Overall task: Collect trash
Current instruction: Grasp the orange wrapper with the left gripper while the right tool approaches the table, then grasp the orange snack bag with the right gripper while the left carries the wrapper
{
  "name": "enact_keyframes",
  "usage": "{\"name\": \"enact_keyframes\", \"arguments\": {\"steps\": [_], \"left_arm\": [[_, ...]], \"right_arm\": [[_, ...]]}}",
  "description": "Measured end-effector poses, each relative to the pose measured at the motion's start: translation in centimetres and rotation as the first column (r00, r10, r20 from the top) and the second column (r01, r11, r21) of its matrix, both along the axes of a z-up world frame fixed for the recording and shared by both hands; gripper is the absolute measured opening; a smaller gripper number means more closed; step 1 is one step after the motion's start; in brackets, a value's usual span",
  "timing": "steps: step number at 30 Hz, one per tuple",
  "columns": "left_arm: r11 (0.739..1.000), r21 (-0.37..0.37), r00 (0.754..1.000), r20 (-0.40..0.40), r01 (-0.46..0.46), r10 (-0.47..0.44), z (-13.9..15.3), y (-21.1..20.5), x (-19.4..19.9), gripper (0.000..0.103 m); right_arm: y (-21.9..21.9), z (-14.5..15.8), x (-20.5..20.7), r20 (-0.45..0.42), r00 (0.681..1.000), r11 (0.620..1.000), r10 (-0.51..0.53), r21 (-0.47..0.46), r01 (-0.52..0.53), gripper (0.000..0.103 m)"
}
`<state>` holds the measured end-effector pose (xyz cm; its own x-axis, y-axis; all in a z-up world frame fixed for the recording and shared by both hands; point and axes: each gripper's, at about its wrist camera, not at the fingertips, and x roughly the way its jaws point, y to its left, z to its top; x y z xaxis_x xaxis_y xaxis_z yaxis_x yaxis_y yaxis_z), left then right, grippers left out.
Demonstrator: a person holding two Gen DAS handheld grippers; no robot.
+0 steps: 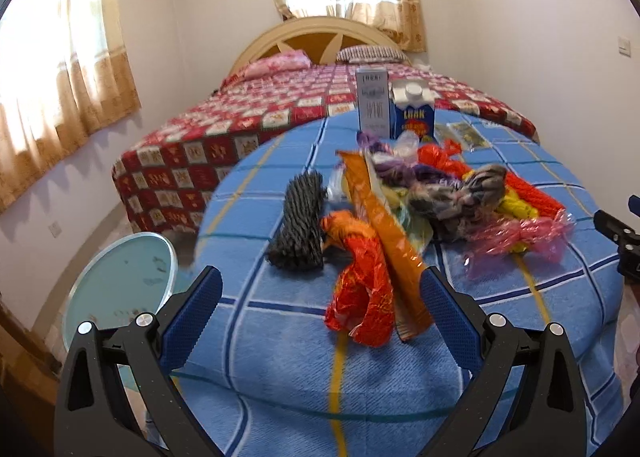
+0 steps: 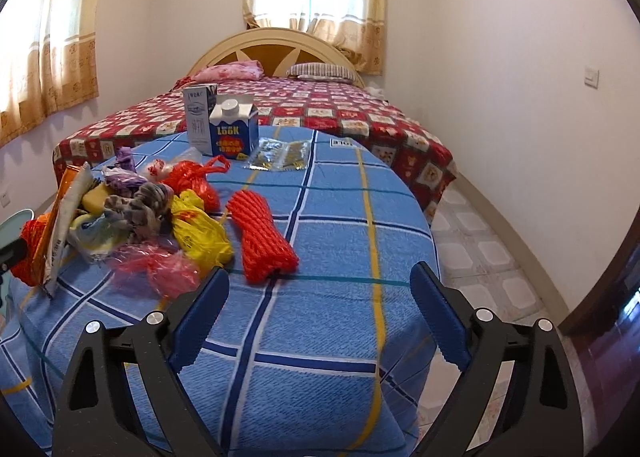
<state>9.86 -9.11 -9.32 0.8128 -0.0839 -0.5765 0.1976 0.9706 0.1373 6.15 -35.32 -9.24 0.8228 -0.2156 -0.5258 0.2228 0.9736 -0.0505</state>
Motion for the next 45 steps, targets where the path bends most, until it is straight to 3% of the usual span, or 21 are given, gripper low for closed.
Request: {"name": "enact_keyframes", "arguments": {"steps": [3,6,7,10,17,23,33,42,45], "left_arm": [[1.000,-0.025,0.999,-0.040,0.017,-0.018,-0.8,0.5,0.6,0.075],[0.996,-0.057,0.996,-0.067,0.062,-0.066,-1.0,0.6,0.9,0.040],[0.995,-0.064,0.994,-0.071,0.080,-0.084,-1.0,0.5,0.9,0.025],[0.991,-0.077,0.991,-0.065,0.112,-0.117,-0.5,0.4,0.3,0.015],[0.989,-0.073,0.991,0.033,0.132,-0.130,3.3,1.9,-2.8,0.014],[0.993,-0.058,0.992,0.080,0.101,-0.096,5.2,5.3,-5.0,0.014],[0.998,-0.065,0.997,0.070,0.015,-0.011,4.7,9.9,-5.0,0.014],[0.995,-0.056,0.996,0.033,-0.085,0.087,2.5,13.7,-4.7,0.014],[0.994,-0.059,0.995,0.033,-0.097,0.099,2.2,14.3,-4.8,0.014]], "right_arm": [[-0.3,-0.6,0.4,-0.011,1.000,1.000,0.005,0.018,-0.005,0.086],[-0.3,-1.0,0.7,-0.014,1.000,0.999,0.015,0.033,-0.014,0.084],[-0.1,-1.0,0.8,-0.013,1.000,0.999,0.019,0.036,-0.019,0.084],[0.1,-0.8,0.8,-0.004,1.000,0.999,0.025,0.037,-0.025,0.084],[1.2,1.1,0.3,0.039,0.998,0.998,0.050,0.038,-0.051,0.084],[5.6,2.8,0.4,0.068,0.984,0.985,0.165,0.044,-0.168,0.084],[15.0,1.9,2.4,0.027,0.926,0.925,0.378,0.030,-0.378,0.075],[19.4,-1.1,4.5,-0.095,0.880,0.885,0.466,0.019,-0.466,0.071],[19.6,-1.8,5.3,-0.127,0.870,0.879,0.477,0.039,-0.476,0.062]]}}
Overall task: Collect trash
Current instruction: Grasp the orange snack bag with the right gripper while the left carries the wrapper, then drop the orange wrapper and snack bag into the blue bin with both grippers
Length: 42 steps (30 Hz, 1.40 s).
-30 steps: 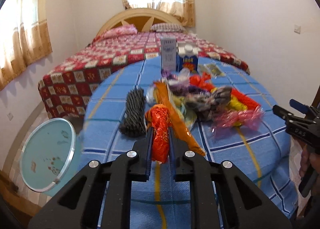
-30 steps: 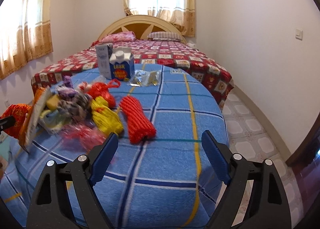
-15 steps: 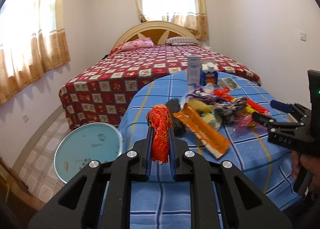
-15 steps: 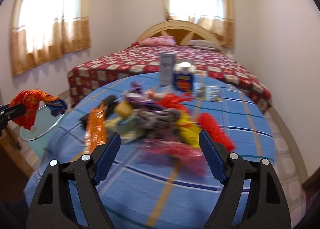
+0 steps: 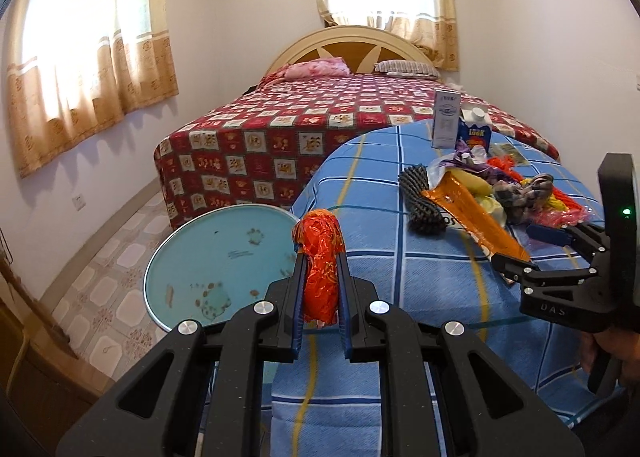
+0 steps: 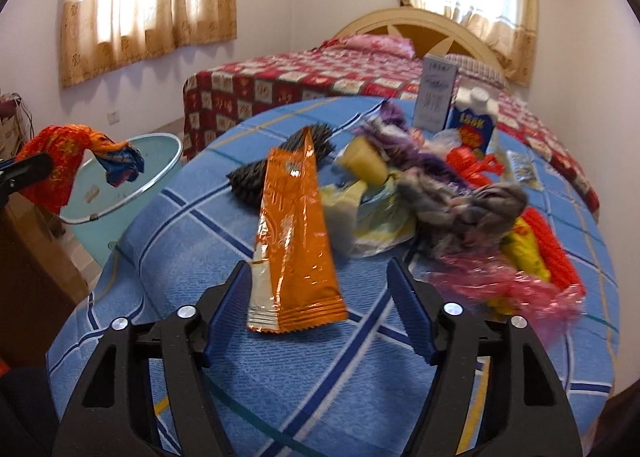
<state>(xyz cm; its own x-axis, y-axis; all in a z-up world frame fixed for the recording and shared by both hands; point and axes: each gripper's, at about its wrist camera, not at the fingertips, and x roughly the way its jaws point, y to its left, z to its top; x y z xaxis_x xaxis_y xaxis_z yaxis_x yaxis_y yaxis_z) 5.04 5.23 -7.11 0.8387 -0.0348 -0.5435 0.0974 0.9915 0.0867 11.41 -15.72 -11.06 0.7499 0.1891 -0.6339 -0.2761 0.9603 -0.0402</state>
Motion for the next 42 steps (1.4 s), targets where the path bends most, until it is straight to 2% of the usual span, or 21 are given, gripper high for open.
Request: {"name": "enact_keyframes", "arguments": {"steps": [4,6,7,14,24,42], "left_arm": [[1.000,-0.008,1.000,0.001,-0.008,0.009,0.1,0.4,0.1,0.014],[1.000,-0.010,1.000,0.004,-0.009,0.009,0.2,0.5,0.1,0.014],[1.000,-0.013,1.000,0.005,-0.010,0.010,0.3,0.6,0.1,0.014],[0.999,-0.020,0.999,0.020,-0.025,0.026,0.9,1.2,0.1,0.014],[0.991,-0.030,0.990,0.053,-0.130,0.131,2.4,4.7,0.7,0.014],[0.974,0.015,0.974,0.002,-0.227,0.227,1.0,8.2,2.7,0.014]], "right_arm": [[0.2,-0.8,0.5,-0.043,0.999,0.999,0.031,0.014,-0.031,0.025],[0.3,-0.8,0.3,-0.044,0.998,0.999,0.046,0.027,-0.045,0.014],[0.4,-0.8,0.1,-0.040,0.998,0.999,0.046,0.026,-0.045,0.012],[-0.2,0.5,-0.9,0.001,0.999,0.997,0.051,0.052,-0.051,0.010],[0.9,3.5,-0.5,0.043,0.994,0.991,0.100,0.086,-0.103,0.010],[8.3,4.6,4.4,0.033,0.964,0.962,0.263,0.063,-0.265,0.010]]}}
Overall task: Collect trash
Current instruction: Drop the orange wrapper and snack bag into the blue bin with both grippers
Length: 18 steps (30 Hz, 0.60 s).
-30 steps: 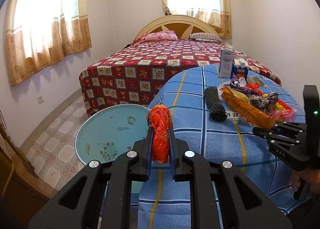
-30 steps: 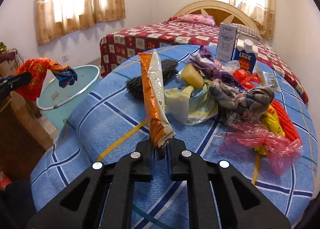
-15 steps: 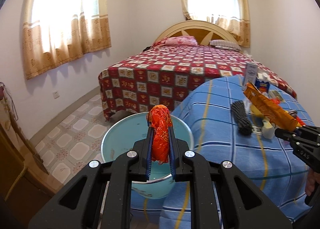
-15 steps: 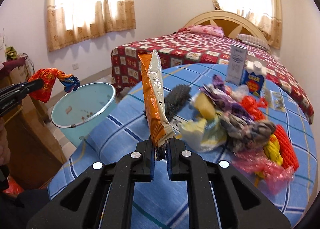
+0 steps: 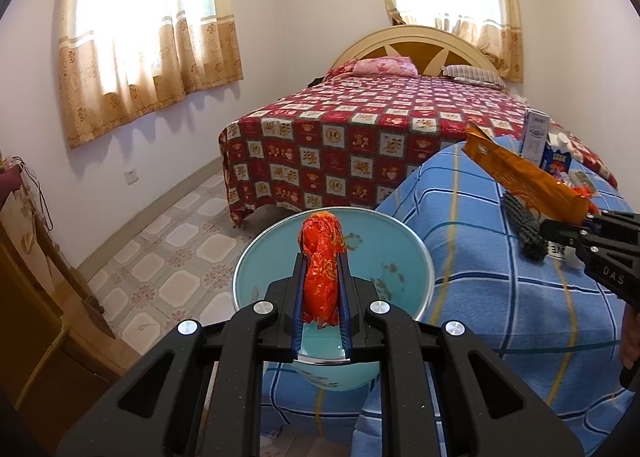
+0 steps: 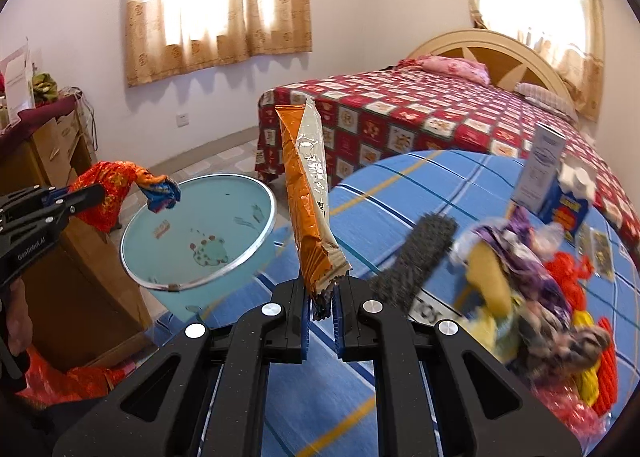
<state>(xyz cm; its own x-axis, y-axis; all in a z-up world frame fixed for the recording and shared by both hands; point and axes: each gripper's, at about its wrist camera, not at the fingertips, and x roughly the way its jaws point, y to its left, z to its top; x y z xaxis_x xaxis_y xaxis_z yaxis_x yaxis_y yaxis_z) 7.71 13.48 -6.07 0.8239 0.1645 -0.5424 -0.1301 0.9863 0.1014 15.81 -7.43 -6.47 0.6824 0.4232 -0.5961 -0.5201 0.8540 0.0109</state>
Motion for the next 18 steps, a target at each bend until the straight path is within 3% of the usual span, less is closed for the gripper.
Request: {"name": "enact_keyframes", "arguments": {"steps": [18], "left_arm": [[0.997,0.021,0.997,-0.034,-0.072,0.072,-1.2,3.1,1.3,0.014]], "right_arm": [[6.2,-1.6,2.8,-0.024,0.991,0.989,0.132,-0.069,-0.133,0.010]]}}
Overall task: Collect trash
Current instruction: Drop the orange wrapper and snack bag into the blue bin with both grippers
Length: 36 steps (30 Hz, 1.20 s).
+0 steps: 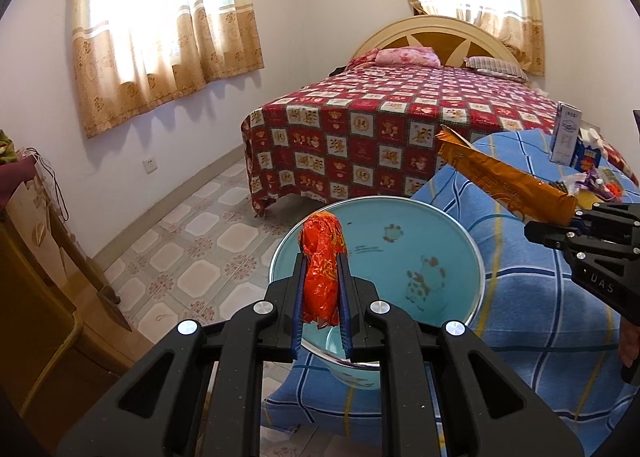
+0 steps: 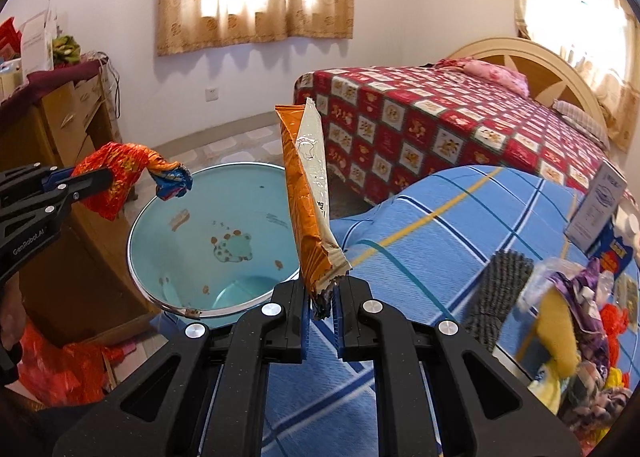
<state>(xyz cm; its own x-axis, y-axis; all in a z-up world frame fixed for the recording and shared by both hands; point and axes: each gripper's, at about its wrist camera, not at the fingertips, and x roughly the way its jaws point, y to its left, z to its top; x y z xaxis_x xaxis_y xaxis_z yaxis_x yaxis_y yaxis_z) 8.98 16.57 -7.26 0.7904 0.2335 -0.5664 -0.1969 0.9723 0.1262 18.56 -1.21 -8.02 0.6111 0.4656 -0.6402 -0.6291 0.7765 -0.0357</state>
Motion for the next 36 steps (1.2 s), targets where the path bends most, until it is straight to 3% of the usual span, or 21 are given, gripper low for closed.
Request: {"name": "enact_keyframes", "arguments": {"steps": [17,18,20,22,23,36], "left_arm": [[1.000,-0.023,1.000,-0.009,0.004,-0.004,-0.5,0.1,0.4,0.018],[1.000,-0.025,1.000,-0.009,0.006,-0.006,-0.5,0.0,0.3,0.021],[1.000,-0.026,1.000,0.001,0.008,-0.008,-0.4,-0.2,0.2,0.044],[1.000,-0.024,1.000,0.016,0.010,-0.010,-0.2,-0.3,0.0,0.059],[1.000,-0.022,1.000,0.023,0.015,-0.014,-0.1,-0.5,-0.1,0.059],[1.000,-0.014,1.000,0.008,0.013,-0.013,-0.4,-1.3,-0.1,0.080]], "right_arm": [[1.7,-0.4,-0.1,-0.014,0.999,0.998,0.049,-0.039,-0.049,0.010],[1.8,-0.5,-0.1,-0.013,0.999,0.998,0.052,-0.041,-0.053,0.010],[1.9,-0.4,-0.1,-0.008,0.998,0.998,0.055,-0.036,-0.055,0.012],[2.0,-0.5,0.0,-0.012,0.998,0.998,0.058,-0.030,-0.058,0.030],[1.9,-0.5,0.0,-0.008,0.998,0.998,0.055,-0.026,-0.055,0.036],[-1.6,0.1,-1.4,-0.010,1.000,1.000,0.000,0.026,0.000,0.048]]}}
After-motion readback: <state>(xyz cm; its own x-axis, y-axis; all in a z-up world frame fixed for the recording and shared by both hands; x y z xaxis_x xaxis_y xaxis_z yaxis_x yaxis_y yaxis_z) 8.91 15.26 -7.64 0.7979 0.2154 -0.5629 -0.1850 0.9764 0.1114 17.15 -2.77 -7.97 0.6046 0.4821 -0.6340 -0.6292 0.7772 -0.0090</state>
